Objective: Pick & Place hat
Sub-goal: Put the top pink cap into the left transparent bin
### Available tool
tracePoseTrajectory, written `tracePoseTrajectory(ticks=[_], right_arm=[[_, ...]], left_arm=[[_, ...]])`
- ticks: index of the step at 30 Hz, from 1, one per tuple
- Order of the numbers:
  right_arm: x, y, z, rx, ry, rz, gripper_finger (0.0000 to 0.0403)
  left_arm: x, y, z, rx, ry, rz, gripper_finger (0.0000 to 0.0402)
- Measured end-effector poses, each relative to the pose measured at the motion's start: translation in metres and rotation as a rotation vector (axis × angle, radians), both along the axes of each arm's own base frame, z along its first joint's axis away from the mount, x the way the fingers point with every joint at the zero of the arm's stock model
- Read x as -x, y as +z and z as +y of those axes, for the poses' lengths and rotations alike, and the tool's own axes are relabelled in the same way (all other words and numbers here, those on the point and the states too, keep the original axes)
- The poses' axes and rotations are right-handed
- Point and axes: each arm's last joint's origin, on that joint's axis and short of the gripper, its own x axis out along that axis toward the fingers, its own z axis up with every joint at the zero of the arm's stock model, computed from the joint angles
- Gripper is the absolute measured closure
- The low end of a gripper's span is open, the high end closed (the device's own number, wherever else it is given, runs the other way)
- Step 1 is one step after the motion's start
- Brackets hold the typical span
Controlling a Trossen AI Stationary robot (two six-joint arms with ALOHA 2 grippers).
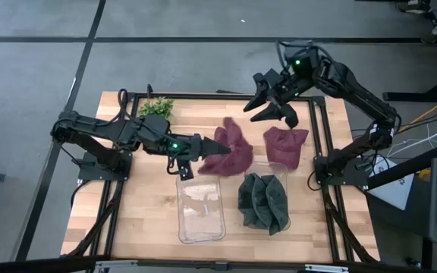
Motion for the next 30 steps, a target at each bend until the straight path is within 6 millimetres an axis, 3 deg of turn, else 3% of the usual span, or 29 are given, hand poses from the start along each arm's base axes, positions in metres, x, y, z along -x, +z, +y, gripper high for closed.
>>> tracePoseTrajectory(ticks=[7,22,30], right_arm=[[0.015,0.008,-0.001,0.03,-0.02,-0.032,0.0205],[0.015,0.008,-0.001,0.049,-0.019,-0.04,0.0205],[0.015,0.008,-0.001,0.046,-0.027,-0.036,0.0205]], left_arm=[[0.005,0.001,0.003,0.081,0.067,0.017,0.0399],[0.034,-0.001,0.014,0.27,0.247,0.142,0.0399],[0.046,-0.007,0.001,0.339,0.307,0.205,0.0399]])
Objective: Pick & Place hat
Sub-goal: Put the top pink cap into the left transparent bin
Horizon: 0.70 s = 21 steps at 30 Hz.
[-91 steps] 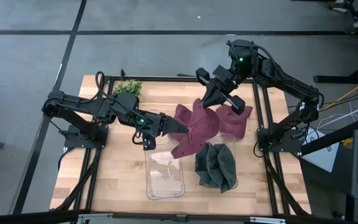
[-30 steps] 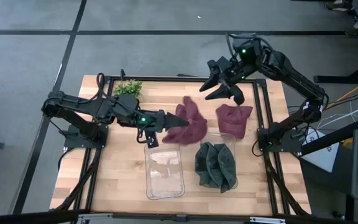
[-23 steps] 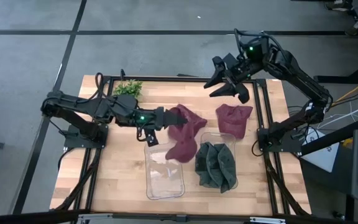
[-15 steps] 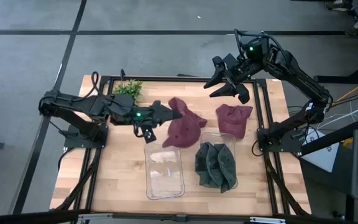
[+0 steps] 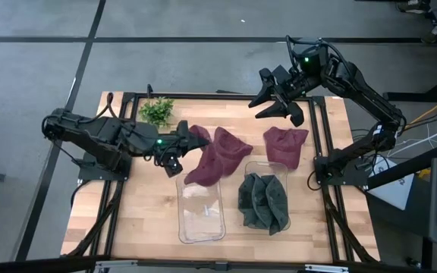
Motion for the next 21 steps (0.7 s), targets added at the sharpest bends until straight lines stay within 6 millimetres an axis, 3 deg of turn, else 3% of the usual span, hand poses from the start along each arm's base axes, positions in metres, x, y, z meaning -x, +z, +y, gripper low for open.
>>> tracePoseTrajectory(ticks=[21], right_arm=[[-0.001,0.002,0.0,-0.004,-0.001,-0.015,0.0205]], left_arm=[[0.024,-0.016,-0.028,0.236,0.152,0.072,0.0399]])
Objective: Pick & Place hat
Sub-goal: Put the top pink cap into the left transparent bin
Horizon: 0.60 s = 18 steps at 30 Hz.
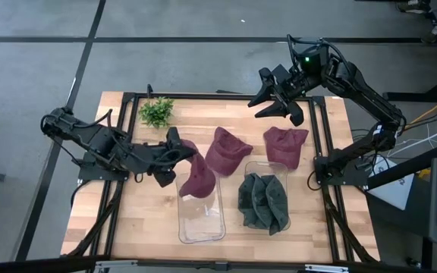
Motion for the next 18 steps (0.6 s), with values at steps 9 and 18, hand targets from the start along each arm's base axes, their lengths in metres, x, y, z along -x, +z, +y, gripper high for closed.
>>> tracePoseTrajectory(ticks=[9,18], right_arm=[[0.0,0.0,0.0,-0.002,-0.001,-0.001,0.0205],[-0.002,0.005,-0.002,0.0,-0.056,-0.038,0.0205]], left_arm=[[0.009,-0.011,-0.016,0.031,-0.018,0.035,0.0399],[0.03,-0.028,-0.019,0.035,-0.05,0.045,0.0399]])
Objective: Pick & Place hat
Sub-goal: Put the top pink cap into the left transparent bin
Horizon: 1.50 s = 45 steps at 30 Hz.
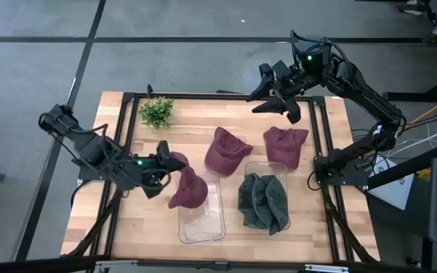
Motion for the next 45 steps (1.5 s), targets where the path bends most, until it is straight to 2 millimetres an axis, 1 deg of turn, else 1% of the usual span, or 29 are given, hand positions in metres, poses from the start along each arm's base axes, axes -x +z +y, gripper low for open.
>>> tracePoseTrajectory(ticks=[6,11,15,17,21,25,28,31,35,39,41,45], right_arm=[[-0.001,0.0,0.0,-0.001,-0.038,0.004,0.0205],[-0.002,0.0,0.001,0.015,-0.09,0.012,0.0205],[-0.003,0.0,0.0,0.014,-0.105,0.015,0.0205],[-0.003,0.0,0.0,0.006,-0.125,0.019,0.0205],[-0.003,0.0,-0.001,-0.019,-0.159,0.032,0.0205],[-0.003,0.0,-0.002,-0.042,-0.201,0.044,0.0205],[-0.003,0.0,-0.002,-0.06,-0.22,0.051,0.0205],[-0.004,-0.001,-0.002,-0.087,-0.243,0.06,0.0205],[-0.005,-0.001,0.001,-0.082,-0.255,0.063,0.0205],[-0.009,-0.001,0.006,-0.064,-0.232,0.059,0.0205],[-0.011,-0.002,0.007,-0.064,-0.226,0.063,0.0205],[-0.014,-0.004,0.01,-0.066,-0.212,0.069,0.0205]], left_arm=[[0.012,-0.017,0.004,0.012,-0.024,-0.026,0.0399],[0.015,-0.032,0.006,0.014,-0.075,-0.029,0.0399],[0.013,-0.046,0.01,0.042,-0.108,-0.021,0.0399],[0.011,-0.05,0.01,0.035,-0.135,-0.032,0.0399],[0.009,-0.061,0.006,0.02,-0.21,-0.019,0.0399],[0.007,-0.075,0.004,0.018,-0.236,0.022,0.0399],[0.006,-0.09,0.002,0.055,-0.263,0.044,0.0399],[0.006,-0.1,-0.001,0.081,-0.275,0.036,0.0399],[0.004,-0.105,-0.007,0.107,-0.251,-0.012,0.0399],[-0.003,-0.118,-0.014,0.143,-0.199,-0.003,0.0399],[-0.008,-0.121,-0.018,0.18,-0.185,-0.016,0.0399],[-0.014,-0.124,-0.025,0.195,-0.17,-0.044,0.0399]])
